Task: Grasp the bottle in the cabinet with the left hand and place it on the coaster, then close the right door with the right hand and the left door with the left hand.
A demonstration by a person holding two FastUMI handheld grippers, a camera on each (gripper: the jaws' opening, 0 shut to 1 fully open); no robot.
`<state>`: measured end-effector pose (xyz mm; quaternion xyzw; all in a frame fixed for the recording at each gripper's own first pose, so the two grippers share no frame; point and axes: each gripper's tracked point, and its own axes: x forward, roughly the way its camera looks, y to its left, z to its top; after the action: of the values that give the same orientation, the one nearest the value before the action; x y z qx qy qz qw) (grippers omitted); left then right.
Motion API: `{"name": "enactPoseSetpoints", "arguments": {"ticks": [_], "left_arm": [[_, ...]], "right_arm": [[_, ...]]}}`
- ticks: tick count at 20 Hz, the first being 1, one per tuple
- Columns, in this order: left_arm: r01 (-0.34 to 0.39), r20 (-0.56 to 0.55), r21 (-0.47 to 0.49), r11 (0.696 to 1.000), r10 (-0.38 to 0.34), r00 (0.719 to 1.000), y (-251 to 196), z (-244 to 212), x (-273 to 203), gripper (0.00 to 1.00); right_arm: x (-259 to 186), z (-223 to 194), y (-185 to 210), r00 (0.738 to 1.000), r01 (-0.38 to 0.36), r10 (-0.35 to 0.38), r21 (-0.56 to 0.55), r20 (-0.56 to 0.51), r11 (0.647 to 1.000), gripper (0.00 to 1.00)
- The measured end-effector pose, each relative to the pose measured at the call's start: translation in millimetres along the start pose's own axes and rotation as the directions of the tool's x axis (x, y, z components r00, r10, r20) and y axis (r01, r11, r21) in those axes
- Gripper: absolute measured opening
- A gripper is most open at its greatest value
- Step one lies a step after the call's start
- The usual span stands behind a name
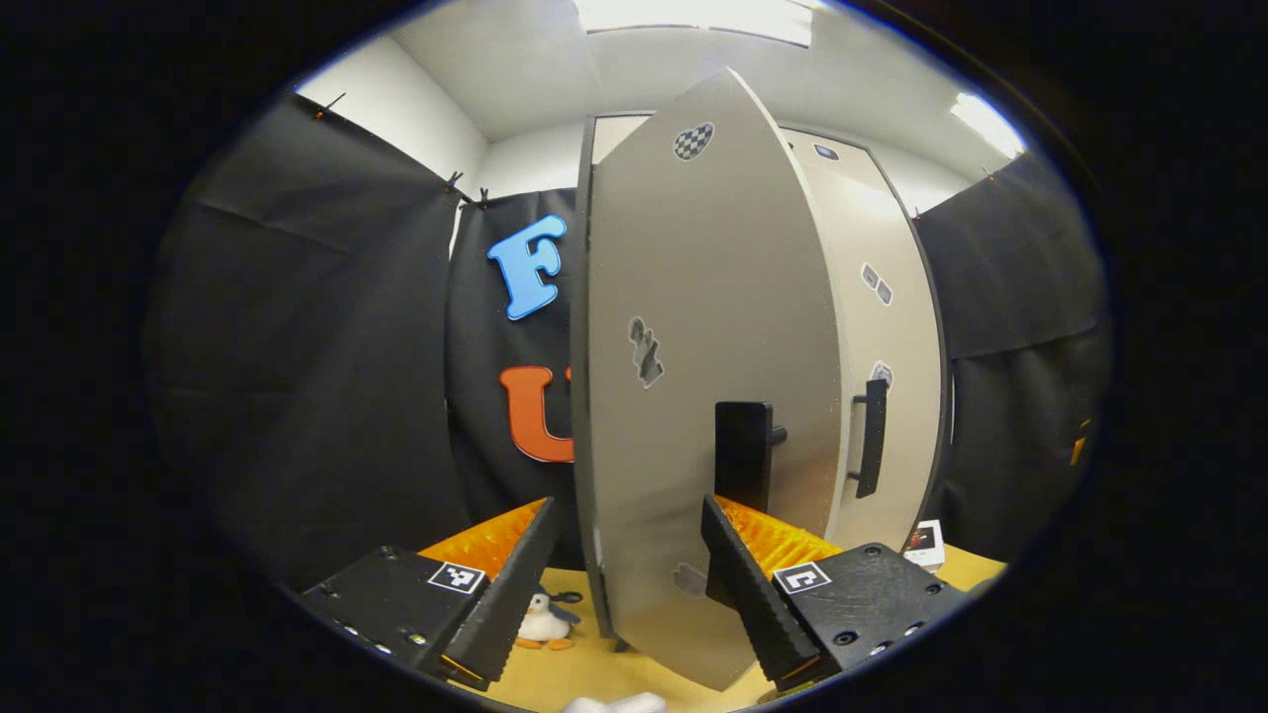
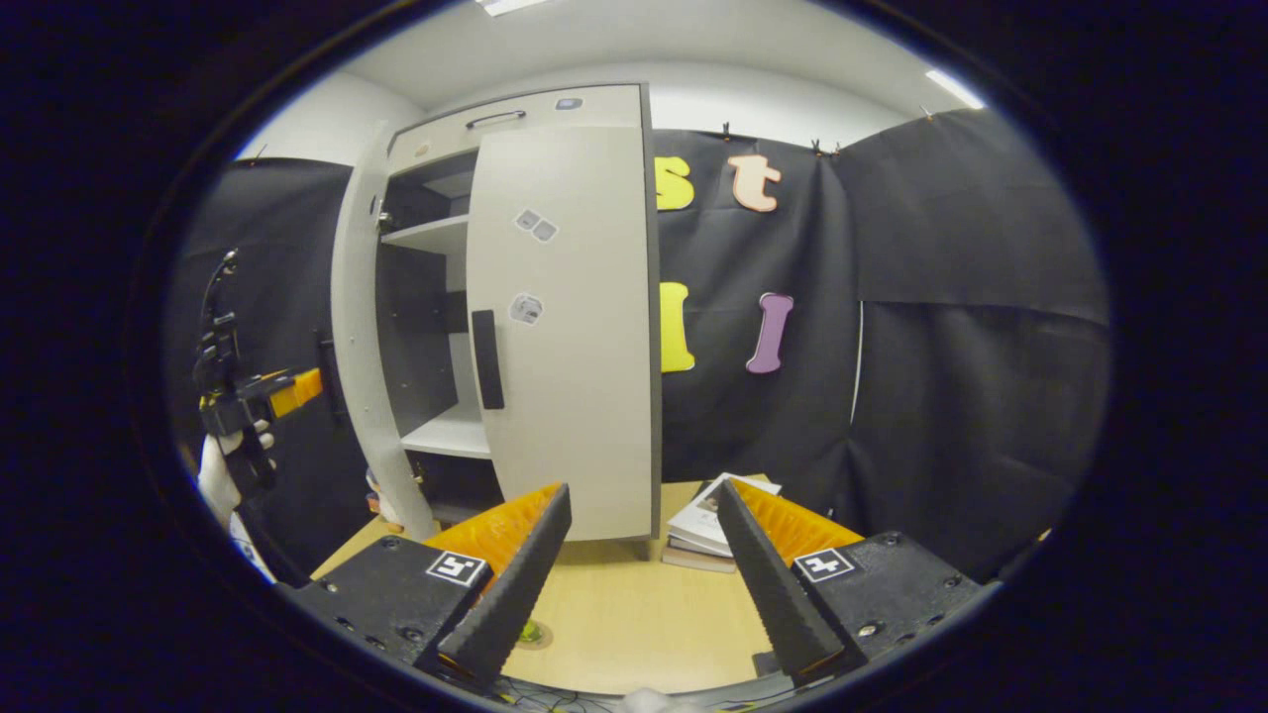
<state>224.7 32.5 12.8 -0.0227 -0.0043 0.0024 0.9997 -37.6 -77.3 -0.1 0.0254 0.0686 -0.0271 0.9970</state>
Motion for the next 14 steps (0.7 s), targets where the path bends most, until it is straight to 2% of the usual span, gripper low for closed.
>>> {"name": "enactPoseSetpoints", "arguments": {"ticks": [1, 2, 5, 8, 14], "left_arm": [[0.001, -0.004, -0.011, 1.000, -0.001, 1.000, -8.1, -1.5, 4.0, 0.99], [0.004, -0.010, -0.019, 1.000, -0.004, 1.000, -13.8, -4.1, 6.3, 0.94], [0.028, -0.024, -0.035, 0.999, -0.029, 0.999, -25.5, -10.1, 2.3, 0.95], [0.031, -0.036, -0.010, 0.999, -0.032, 0.999, -27.4, -14.1, -6.8, 0.96], [0.064, -0.004, -0.033, 0.997, -0.064, 0.998, -36.8, 5.1, -32.6, 0.96]], "right_arm": [[-1.3, 0.9, -0.4, 1.000, 0.003, -0.003, 0.000, 0.003, 1.000, 0.98], [-3.0, 1.6, -1.4, 1.000, 0.006, -0.006, 0.000, 0.005, 1.000, 0.98], [-8.7, 2.7, -0.4, 1.000, 0.012, -0.012, -0.001, 0.017, 1.000, 0.98], [-8.0, 3.2, 0.7, 1.000, 0.017, -0.017, -0.001, 0.026, 1.000, 0.98], [-1.6, 2.7, 13.2, 1.000, 0.003, -0.002, -0.005, 0.028, 1.000, 0.98]]}}
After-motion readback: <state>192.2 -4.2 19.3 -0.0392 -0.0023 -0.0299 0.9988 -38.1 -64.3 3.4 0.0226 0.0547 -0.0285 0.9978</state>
